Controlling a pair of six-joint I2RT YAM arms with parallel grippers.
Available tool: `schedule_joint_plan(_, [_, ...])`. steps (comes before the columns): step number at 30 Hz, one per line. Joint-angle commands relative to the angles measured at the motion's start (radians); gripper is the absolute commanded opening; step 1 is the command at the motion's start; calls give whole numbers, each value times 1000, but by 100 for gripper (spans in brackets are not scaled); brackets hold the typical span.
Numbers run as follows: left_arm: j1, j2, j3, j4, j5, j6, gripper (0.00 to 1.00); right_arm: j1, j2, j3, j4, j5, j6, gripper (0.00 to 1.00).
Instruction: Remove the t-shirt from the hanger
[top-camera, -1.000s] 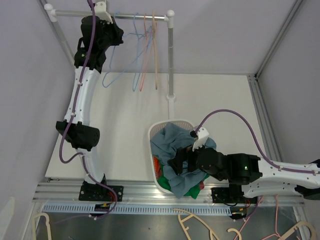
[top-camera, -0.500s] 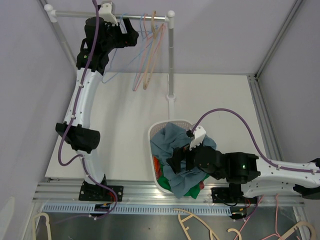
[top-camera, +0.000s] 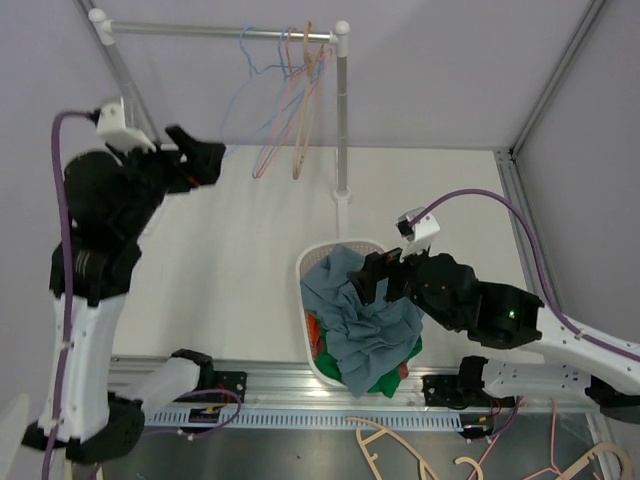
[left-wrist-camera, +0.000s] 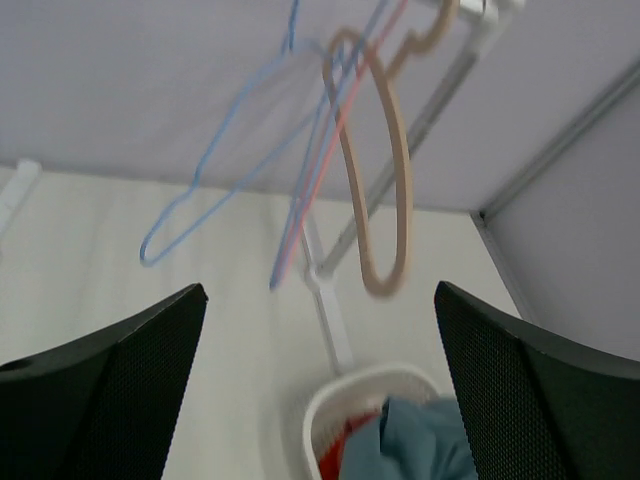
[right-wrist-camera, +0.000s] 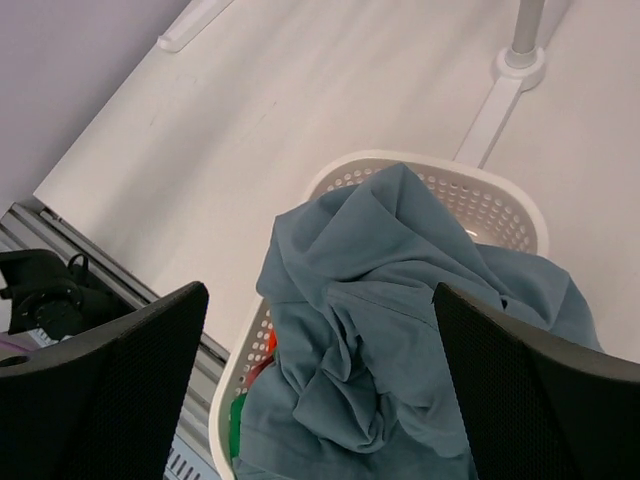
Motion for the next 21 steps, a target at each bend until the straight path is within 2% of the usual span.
schedule_joint_plan(1, [-34,-203,-275,-10,128,-36,99,-4,-36,8,16,59,-50,99])
schedule_joint_plan(2, [-34,-265,-449,13,200,-29,100,-4,-60,2,21,72,-55,100])
schedule_joint_plan(4, [-36,-383,-547,30,226,-23,100,-6,-85,-22,42,79,-67,100])
schedule_joint_plan(5, [-36,-487,-655,27,234,-20,100,-6,-108,-30,41,91,-66,99])
schedule_joint_plan(8, [-36,-635,-760,-5,262,18,100,-6,-140,-54,21,125,-52,100])
schedule_joint_plan(13, [-36,-732,-837,-36,292,83,100,-7,-165,-78,-21,138,-27,100])
schedule_joint_plan(21, [-36,-738,-882,-27,295,84,100,-9,-216,-102,-13,137,-9,100])
